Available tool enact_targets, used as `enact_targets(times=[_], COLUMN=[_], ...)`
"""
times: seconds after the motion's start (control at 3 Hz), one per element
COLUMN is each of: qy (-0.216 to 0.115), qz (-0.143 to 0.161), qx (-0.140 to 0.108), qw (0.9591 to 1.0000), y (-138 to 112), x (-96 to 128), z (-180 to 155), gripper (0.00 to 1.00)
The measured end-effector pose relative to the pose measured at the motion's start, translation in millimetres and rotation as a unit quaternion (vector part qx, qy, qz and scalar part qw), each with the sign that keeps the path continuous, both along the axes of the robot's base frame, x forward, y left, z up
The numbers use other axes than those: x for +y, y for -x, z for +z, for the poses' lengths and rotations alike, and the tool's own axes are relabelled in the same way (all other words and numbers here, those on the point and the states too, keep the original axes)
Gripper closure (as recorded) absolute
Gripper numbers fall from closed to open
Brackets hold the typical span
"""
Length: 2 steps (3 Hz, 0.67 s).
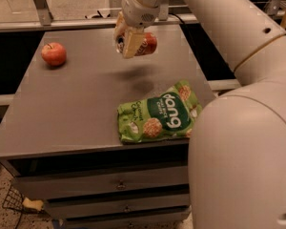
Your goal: Place coke can upright
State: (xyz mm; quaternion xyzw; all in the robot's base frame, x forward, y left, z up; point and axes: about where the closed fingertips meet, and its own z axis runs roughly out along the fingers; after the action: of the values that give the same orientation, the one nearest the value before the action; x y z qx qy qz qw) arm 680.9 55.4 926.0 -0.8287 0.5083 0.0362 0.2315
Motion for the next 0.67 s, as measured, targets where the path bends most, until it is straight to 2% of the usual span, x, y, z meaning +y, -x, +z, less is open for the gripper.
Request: enact_targets(times=[0.33,0.67], qy=[-0.002,-0.023], qz=[0.001,-0.03], qx=[0.006,0.018], qw=[1.0,0.9991], y=[-0.9,-5.2], x=[6.2,10.3], z=[-6.0,-3.4], gripper=[1.0,1.0])
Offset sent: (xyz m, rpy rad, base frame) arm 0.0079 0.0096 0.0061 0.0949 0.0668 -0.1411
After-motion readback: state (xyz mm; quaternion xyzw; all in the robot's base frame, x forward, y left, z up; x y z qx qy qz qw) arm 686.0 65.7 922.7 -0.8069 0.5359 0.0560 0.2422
